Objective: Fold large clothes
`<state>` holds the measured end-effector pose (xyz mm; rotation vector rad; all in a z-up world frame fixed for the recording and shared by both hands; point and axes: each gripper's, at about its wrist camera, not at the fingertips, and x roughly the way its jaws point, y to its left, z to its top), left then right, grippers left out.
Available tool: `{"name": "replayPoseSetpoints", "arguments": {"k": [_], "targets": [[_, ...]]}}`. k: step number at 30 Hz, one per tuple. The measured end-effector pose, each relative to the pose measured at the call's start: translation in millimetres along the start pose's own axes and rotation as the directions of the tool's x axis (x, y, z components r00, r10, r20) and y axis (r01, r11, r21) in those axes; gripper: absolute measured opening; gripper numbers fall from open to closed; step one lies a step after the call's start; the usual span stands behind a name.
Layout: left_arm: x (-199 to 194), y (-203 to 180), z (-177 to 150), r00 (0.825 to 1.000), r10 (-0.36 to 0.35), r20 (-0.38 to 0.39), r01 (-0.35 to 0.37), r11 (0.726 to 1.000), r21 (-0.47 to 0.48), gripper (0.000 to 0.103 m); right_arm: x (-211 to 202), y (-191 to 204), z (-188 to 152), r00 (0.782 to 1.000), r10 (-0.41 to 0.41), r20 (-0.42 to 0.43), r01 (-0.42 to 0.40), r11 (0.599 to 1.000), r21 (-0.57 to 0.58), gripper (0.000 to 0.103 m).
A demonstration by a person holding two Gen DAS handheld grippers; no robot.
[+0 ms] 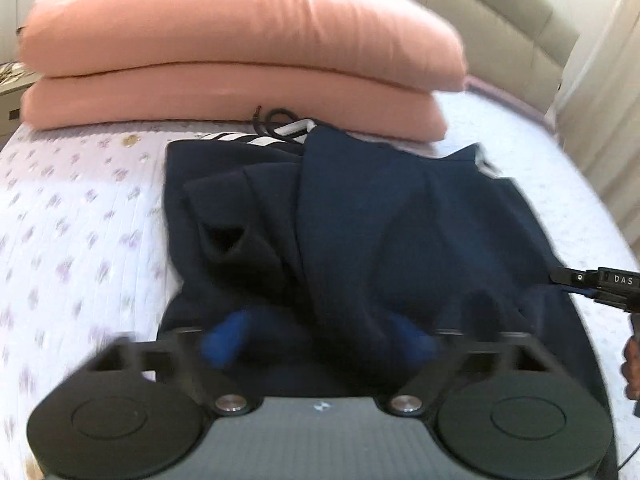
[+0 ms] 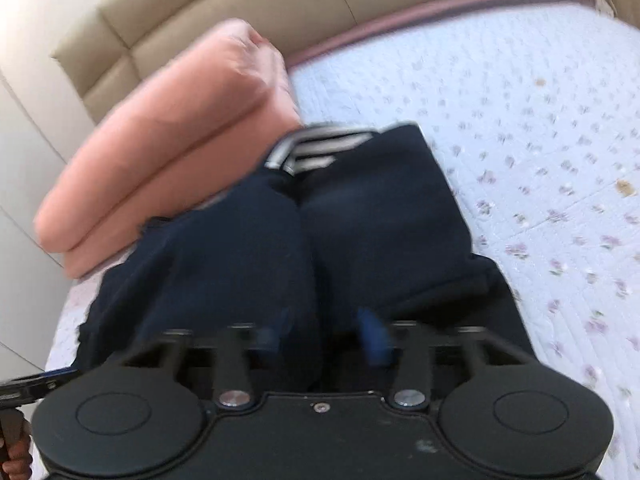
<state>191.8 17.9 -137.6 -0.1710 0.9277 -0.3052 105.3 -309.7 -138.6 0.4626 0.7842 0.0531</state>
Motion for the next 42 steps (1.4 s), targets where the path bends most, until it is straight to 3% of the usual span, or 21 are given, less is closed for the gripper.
{"name": "replayPoseSetpoints", "arguments": {"k": [1,3,6,7,8,9,10,13,19,42], "targets": [[-6.0,3.0,-12.5,0.999,0.019,0.027,-0.018,0.999,-0.031,0.103,-8.2,1.3,-8.1,1.0,-0.016,0.027,0.016,1.0,-0.004,0.102],[-20.5,12.6,-40.1,0.994,0.107,0.029,-0.103,0.988,-0.115,0.103,-15.3,6.6,-32.2,0.997,-0.059,0.052,0.058,0.998,0.015,0.103],[-9.6,28.9,-77.1,0.987,0.156,-0.044,-0.161,0.973,-0.168,0.103,22.0,11.1,-79.5,0.985,-0.161,-0.061,0.16,0.987,-0.033,0.103],[-3.6,29.7,-88.1,0.986,0.166,-0.021,-0.167,0.978,-0.126,0.103,20.4,22.4,-100.2,0.981,-0.189,0.045,0.194,0.967,-0.165,0.103],[-4.2,20.9,-100.3,0.979,0.196,0.053,-0.195,0.98,-0.033,0.103,19.0,34.2,-118.3,0.966,-0.216,0.139,0.247,0.931,-0.268,0.103],[-2.0,11.5,-108.4,0.969,0.232,0.083,-0.235,0.971,0.031,0.103,17.1,40.8,-123.9,0.956,-0.24,0.167,0.279,0.919,-0.279,0.103],[-2.9,6.6,-113.0,0.959,0.261,0.107,-0.264,0.964,0.017,0.103,16.1,42.3,-120.8,0.956,-0.253,0.147,0.283,0.926,-0.249,0.103],[-4.1,4.9,-112.3,0.955,0.283,0.095,-0.28,0.959,-0.042,0.103,20.0,31.7,-105.1,0.971,-0.226,0.079,0.237,0.956,-0.174,0.103],[-6.0,3.7,-127.4,0.944,0.276,0.179,-0.276,0.961,-0.029,0.103,30.8,27.7,-116.2,0.969,-0.199,0.144,0.228,0.946,-0.229,0.103],[-10.5,0.2,-135.6,0.938,0.276,0.209,-0.276,0.961,-0.03,0.103,7.8,25.1,-130.7,0.97,-0.186,0.159,0.219,0.95,-0.222,0.103]]}}
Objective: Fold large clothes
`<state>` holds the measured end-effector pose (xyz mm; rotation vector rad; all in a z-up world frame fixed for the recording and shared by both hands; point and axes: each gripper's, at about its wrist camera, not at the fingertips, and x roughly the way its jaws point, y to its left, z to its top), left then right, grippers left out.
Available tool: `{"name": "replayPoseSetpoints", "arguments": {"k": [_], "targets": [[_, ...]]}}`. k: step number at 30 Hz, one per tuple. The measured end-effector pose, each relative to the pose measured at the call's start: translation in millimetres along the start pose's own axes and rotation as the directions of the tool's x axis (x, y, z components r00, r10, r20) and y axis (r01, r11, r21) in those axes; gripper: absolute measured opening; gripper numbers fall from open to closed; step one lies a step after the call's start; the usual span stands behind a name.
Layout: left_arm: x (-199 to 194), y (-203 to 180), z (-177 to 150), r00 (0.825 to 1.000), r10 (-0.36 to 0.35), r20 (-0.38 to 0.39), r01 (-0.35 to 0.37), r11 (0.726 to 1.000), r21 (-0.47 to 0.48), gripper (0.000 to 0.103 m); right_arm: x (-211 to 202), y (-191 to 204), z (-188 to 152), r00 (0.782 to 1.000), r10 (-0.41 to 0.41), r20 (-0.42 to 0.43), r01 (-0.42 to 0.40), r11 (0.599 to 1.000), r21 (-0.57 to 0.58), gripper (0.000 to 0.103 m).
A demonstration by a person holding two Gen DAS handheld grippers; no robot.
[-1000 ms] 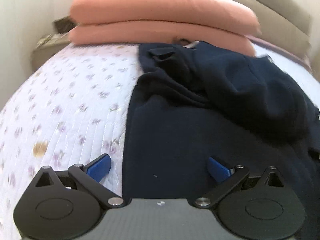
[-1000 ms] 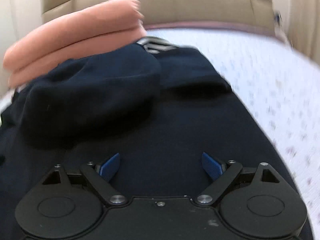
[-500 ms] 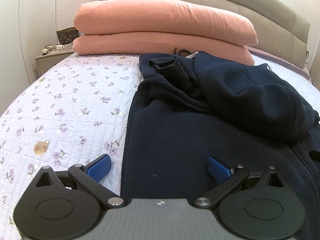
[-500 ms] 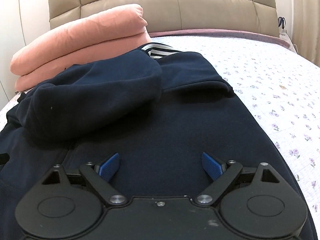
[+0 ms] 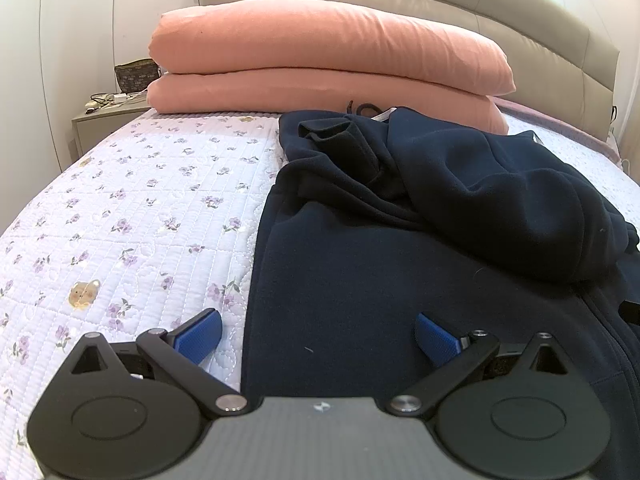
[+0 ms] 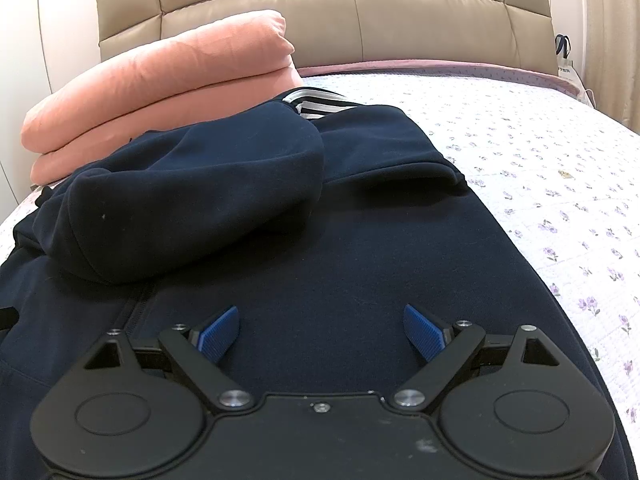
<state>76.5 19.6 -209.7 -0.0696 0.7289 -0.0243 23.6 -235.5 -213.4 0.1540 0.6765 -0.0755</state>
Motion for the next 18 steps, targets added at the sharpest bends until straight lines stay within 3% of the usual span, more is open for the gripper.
{"name": "replayPoseSetpoints", "arguments": {"k": [3,5,7,10,13,15,18], "targets": [[-6.8,3.9,1.9,0.999,-0.02,-0.04,0.02,1.0,0.003,0.103,-4.0,-14.9,19.3,0.989,0.084,-0.122,-0.086,0.996,-0.011,0.102],[-16.1,11.3,2.1,0.995,-0.041,-0.091,0.042,0.999,0.01,0.103,-18.6,-50.7,28.3,0.972,0.186,-0.144,-0.174,0.98,0.095,0.102],[-30.6,25.2,-2.2,0.984,-0.112,-0.138,0.109,0.994,-0.028,0.103,-35.9,-100.3,27.9,0.956,0.237,-0.175,-0.195,0.954,0.227,0.102],[-51.1,38.4,-8.1,0.957,-0.233,-0.175,0.231,0.972,-0.028,0.098,-58.1,-147.7,17.1,0.944,0.255,-0.209,-0.206,0.951,0.231,0.098],[-62.9,52.6,-9.1,0.94,-0.279,-0.198,0.258,0.958,-0.127,0.089,-72.9,-178.5,6.4,0.943,0.129,-0.306,-0.067,0.976,0.206,0.097],[-67.5,61.3,-9.4,0.921,-0.325,-0.216,0.283,0.937,-0.203,0.081,-86.0,-199.5,-2.9,0.934,0.179,-0.309,-0.1,0.961,0.256,0.097],[-71.9,68.8,-14.7,0.874,-0.407,-0.265,0.334,0.9,-0.282,0.073,-104.8,-221.4,-21.0,0.914,0.293,-0.279,-0.18,0.912,0.37,0.096]]}}
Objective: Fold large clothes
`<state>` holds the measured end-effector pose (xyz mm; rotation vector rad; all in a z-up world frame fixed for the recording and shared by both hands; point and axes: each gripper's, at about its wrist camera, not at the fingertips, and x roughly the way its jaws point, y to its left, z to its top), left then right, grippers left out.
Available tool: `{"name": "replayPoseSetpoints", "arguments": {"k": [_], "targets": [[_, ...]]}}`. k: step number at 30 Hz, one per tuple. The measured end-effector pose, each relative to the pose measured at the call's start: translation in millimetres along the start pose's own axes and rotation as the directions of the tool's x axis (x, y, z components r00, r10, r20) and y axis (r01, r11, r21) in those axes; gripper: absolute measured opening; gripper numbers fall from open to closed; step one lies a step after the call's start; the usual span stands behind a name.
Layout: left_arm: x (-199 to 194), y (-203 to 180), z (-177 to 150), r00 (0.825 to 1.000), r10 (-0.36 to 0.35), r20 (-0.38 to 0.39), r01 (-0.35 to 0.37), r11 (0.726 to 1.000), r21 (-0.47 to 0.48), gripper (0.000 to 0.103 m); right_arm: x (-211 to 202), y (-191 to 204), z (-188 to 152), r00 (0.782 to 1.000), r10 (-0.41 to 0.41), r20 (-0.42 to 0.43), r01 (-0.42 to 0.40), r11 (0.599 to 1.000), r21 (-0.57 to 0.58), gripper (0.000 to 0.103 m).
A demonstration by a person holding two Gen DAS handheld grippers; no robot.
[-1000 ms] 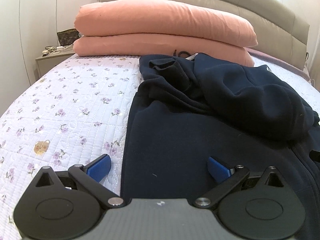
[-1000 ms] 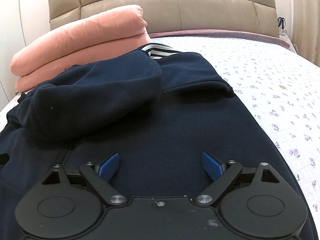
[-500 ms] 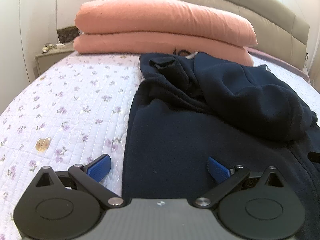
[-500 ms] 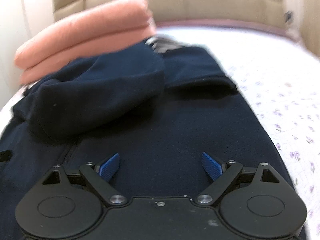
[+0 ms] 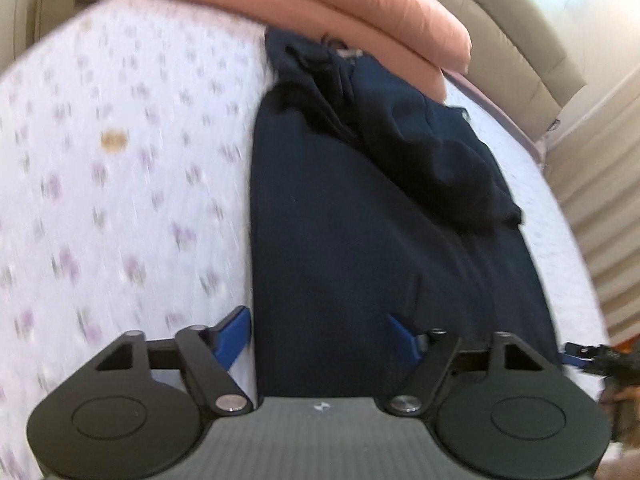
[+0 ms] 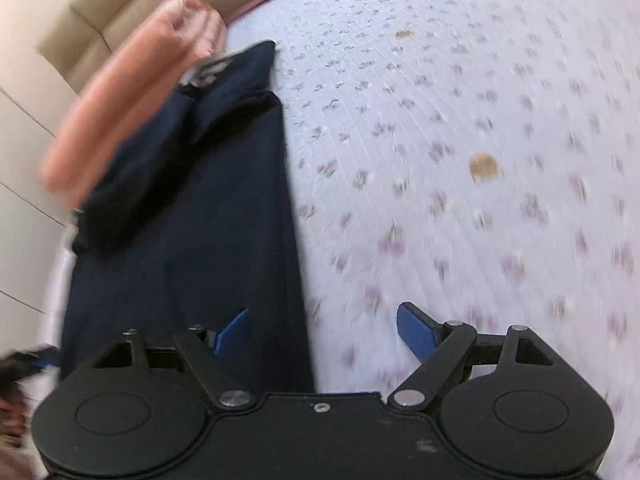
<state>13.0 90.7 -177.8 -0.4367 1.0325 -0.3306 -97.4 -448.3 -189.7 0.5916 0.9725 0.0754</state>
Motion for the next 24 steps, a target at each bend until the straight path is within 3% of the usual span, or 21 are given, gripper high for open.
{"name": "replayPoseSetpoints", "arguments": {"k": [3,7,14,18,20,24], "targets": [[-4.4,3.2,-12.3,0.999,-0.042,-0.025,0.042,0.999,-0.009,0.073,-11.7,-4.8,-15.2,1.0,-0.021,0.019,0.02,1.0,0.002,0.08],[-12.1,13.5,-27.8,0.995,-0.087,-0.043,0.085,0.995,-0.047,0.071,-19.2,-1.5,-26.7,1.0,0.005,-0.018,-0.005,1.0,-0.019,0.079],[-22.0,17.8,-57.3,0.983,-0.155,-0.098,0.144,0.984,-0.104,0.066,-22.9,8.7,-56.0,0.983,0.134,-0.127,-0.133,0.991,0.015,0.079],[-18.6,21.1,-75.4,0.959,-0.231,-0.163,0.208,0.967,-0.148,0.067,-26.4,-1.4,-68.3,0.975,0.185,-0.124,-0.176,0.981,0.082,0.075],[-20.0,21.0,-78.9,0.954,-0.246,-0.173,0.222,0.964,-0.145,0.067,-28.2,-11.6,-72.6,0.967,0.22,-0.126,-0.2,0.968,0.149,0.062],[-20.7,16.1,-84.5,0.95,-0.25,-0.188,0.231,0.966,-0.119,0.066,-27.1,-26.7,-84.4,0.951,0.276,-0.137,-0.246,0.948,0.2,0.048]]}}
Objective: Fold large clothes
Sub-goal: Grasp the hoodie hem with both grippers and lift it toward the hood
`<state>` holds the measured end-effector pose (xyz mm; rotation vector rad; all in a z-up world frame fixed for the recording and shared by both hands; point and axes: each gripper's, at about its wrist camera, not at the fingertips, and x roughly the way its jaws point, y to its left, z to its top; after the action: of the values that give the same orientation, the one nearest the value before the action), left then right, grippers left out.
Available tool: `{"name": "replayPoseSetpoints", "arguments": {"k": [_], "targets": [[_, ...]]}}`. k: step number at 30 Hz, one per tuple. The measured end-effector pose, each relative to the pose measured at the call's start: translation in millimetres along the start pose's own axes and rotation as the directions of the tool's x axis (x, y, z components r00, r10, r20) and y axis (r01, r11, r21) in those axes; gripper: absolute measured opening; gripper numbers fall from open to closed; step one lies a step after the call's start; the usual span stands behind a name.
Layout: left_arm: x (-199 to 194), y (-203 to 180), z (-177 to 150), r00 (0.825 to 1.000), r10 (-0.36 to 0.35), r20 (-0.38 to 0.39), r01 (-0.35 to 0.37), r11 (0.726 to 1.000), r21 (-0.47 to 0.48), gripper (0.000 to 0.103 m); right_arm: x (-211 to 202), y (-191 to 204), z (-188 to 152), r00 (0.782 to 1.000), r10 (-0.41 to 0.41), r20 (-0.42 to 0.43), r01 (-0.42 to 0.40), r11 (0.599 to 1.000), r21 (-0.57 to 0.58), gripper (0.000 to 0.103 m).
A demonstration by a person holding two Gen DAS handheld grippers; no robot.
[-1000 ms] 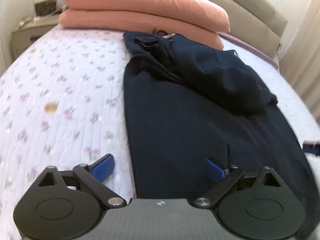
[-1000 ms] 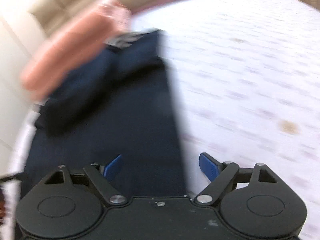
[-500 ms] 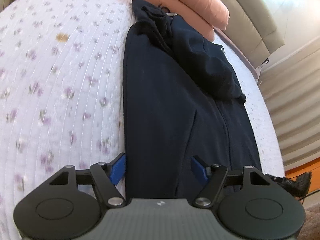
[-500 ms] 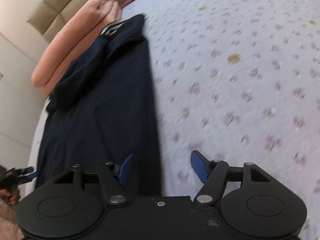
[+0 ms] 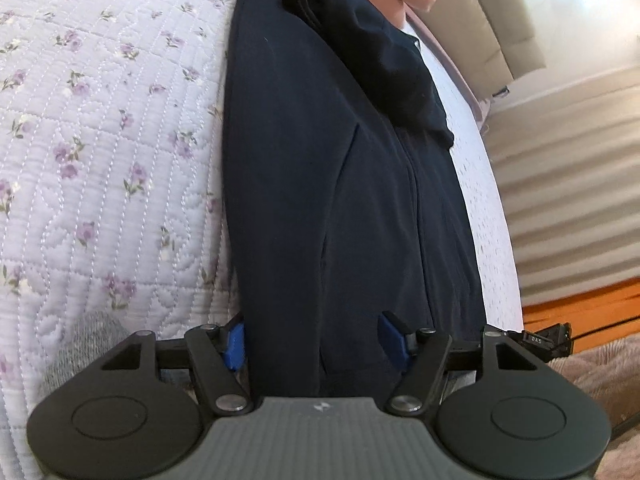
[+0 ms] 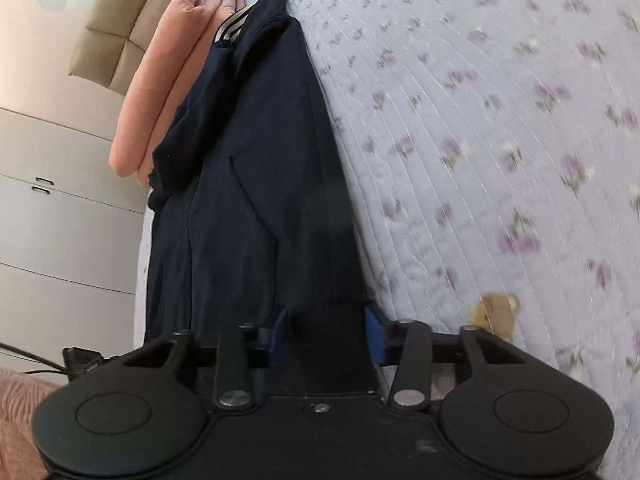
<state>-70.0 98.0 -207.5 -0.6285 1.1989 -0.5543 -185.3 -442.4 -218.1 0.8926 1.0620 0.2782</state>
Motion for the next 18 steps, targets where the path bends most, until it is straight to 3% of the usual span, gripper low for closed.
{"name": "replayPoseSetpoints", "arguments": {"k": [4,5,6,7,9,14,18], "targets": [[4.8,-1.5,-8.3,1.0,0.003,0.027,-0.003,1.0,0.007,0.063,9.4,-6.0,-4.7,0.996,0.077,0.041,-0.078,0.997,0.023,0.041],[6.4,-3.0,-9.6,0.999,0.01,0.036,-0.01,1.0,0.006,0.051,11.6,-1.9,-5.4,0.997,0.068,0.035,-0.068,0.998,-0.005,0.032],[6.9,-5.2,-11.5,0.998,0.038,0.043,-0.038,0.999,0.013,0.011,15.2,6.3,-6.3,0.999,0.04,0.03,-0.039,0.998,-0.041,0.023],[7.2,-6.6,-12.6,0.997,0.064,0.043,-0.065,0.998,0.022,0.009,17.8,14.8,-8.3,0.999,0.012,0.042,-0.009,0.998,-0.066,0.014],[2.3,-10.3,-14.7,0.995,0.05,0.082,-0.052,0.998,0.023,0.009,14.6,28.9,-9.8,0.996,-0.012,0.085,0.017,0.998,-0.067,0.012],[-18.4,-33.9,-16.2,0.983,0.036,0.178,-0.056,0.992,0.11,0.009,-15.1,67.7,-1.3,0.982,0.038,0.187,-0.016,0.993,-0.115,0.012],[-30.4,-46.3,-7.9,0.968,0.008,0.251,-0.037,0.993,0.112,0.009,-32.8,94.7,10.9,0.963,0.098,0.252,-0.063,0.987,-0.145,0.012]]}}
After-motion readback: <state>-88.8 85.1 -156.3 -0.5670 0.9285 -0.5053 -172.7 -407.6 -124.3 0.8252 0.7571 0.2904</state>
